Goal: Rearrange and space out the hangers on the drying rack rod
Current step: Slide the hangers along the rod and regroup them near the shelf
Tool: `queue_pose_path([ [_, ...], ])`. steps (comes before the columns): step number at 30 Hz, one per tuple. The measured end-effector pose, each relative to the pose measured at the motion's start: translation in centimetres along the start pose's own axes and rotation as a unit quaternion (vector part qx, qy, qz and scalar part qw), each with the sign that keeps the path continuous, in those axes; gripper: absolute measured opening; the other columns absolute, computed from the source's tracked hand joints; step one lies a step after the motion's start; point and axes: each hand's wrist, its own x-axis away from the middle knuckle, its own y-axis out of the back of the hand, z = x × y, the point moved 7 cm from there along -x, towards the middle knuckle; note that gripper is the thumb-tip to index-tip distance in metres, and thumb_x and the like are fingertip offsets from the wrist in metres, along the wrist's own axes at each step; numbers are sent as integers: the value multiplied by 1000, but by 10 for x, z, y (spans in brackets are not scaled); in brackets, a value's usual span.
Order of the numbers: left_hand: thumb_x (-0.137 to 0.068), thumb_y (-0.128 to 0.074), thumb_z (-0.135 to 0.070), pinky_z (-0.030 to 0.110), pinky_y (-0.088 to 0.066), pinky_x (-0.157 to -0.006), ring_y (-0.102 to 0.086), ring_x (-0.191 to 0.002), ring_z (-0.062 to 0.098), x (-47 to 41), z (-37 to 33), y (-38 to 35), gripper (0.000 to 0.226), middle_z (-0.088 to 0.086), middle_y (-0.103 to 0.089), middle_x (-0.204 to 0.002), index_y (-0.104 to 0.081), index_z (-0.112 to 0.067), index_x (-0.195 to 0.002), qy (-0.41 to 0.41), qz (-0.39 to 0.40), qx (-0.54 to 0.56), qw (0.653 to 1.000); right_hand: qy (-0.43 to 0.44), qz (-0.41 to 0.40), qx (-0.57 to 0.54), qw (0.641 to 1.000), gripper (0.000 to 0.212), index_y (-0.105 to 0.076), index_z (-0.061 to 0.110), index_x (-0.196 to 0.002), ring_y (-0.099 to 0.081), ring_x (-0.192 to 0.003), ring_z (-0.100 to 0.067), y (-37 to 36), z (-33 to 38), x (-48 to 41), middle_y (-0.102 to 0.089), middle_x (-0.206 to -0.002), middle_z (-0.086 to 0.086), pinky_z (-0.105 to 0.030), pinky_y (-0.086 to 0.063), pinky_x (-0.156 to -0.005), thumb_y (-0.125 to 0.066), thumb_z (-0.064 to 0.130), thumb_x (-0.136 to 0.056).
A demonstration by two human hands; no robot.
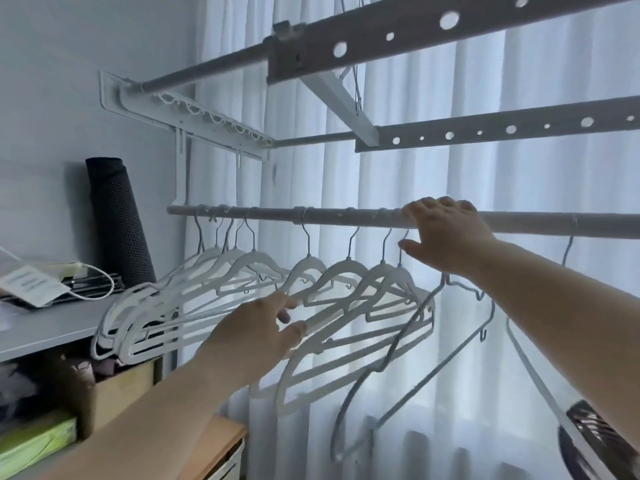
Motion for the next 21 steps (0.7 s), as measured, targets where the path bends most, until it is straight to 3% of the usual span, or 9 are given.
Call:
queue_pose_path([
  [2, -88, -50, -39, 25, -45, -82, -58, -95, 13, -3, 6, -5, 35, -18, -55, -90, -50, -26, -121, -9, 23, 14, 1000, -21, 1, 11, 1000, 49, -33, 18, -137, -36, -131, -24, -4, 1, -6, -43, -140, -4, -37, -26, -106, -45, 34, -92],
  [4, -88, -50, -39, 23, -41, -80, -56, -96, 13, -5, 6, -12, 35, -13, -59, -99, -50, -27, -120, -33, 29, 9, 999, -45, -1, 18, 999, 49, -32, 17, -137, -37, -130, -24, -7, 0, -9, -44, -139, -5, -37, -26, -106, -46, 29, -91],
  [7, -89, -48, -40, 19, -35, -76, -51, -90, 8, -5, 0, -14, 34, -14, -58, -106, -49, -30, -122, -65, -4, 15, 998, -66, -11, 29, 997, 49, -32, 17, -137, -36, -129, -24, -10, -3, -9, -44, -138, -5, -37, -25, -107, -46, 20, -90],
  [9, -91, -46, -36, 21, -39, -78, -52, -90, 7, -5, -4, -10, 30, -15, -60, -109, -51, -30, -120, -92, -43, 47, 994, -69, -17, 37, 997, 49, -32, 16, -137, -35, -129, -24, -11, -5, -7, -44, -138, -5, -36, -24, -107, -44, 14, -90],
  [11, -92, -44, -32, 16, -40, -73, -50, -80, 3, -3, -11, -1, 24, -20, -59, -94, -60, -26, -109, -125, -94, 95, 983, -74, -20, 50, 996, 48, -33, 16, -136, -36, -128, -25, -10, -11, -5, -45, -137, -6, -35, -24, -106, -43, 10, -90],
  [13, -90, -41, -42, 13, -35, -66, -48, -75, 2, 2, -22, 4, 30, -24, -50, -75, -64, -24, -97, -143, -98, 115, 978, -83, -22, 59, 995, 47, -34, 15, -135, -37, -127, -26, -8, -20, -2, -45, -136, -7, -35, -26, -105, -44, 9, -90],
  [16, -70, -28, -80, 21, -26, -75, -51, -95, 8, 8, -44, 0, 69, -18, -63, -87, -67, -28, -92, -182, -71, 40, 980, -99, -16, 56, 993, 48, -35, 15, -135, -38, -125, -27, -6, -33, 3, -45, -134, -8, -35, -27, -103, -45, 7, -88],
  [18, -63, -30, -78, 21, -19, -83, -47, -111, 7, 10, -52, -8, 69, -17, -63, -108, -64, -31, -100, -185, -48, -47, 980, -102, -9, 55, 993, 49, -35, 15, -135, -39, -124, -28, -5, -40, 6, -45, -134, -9, -35, -27, -103, -44, 6, -88],
  [21, -79, -46, -61, 28, -23, -97, -44, -118, 14, 4, -55, -23, 48, -11, -60, -117, -53, -31, -116, -166, -2, -147, 975, -101, -2, 49, 994, 49, -36, 14, -134, -40, -123, -28, -2, -50, 12, -46, -133, -9, -35, -27, -103, -43, 4, -87],
])
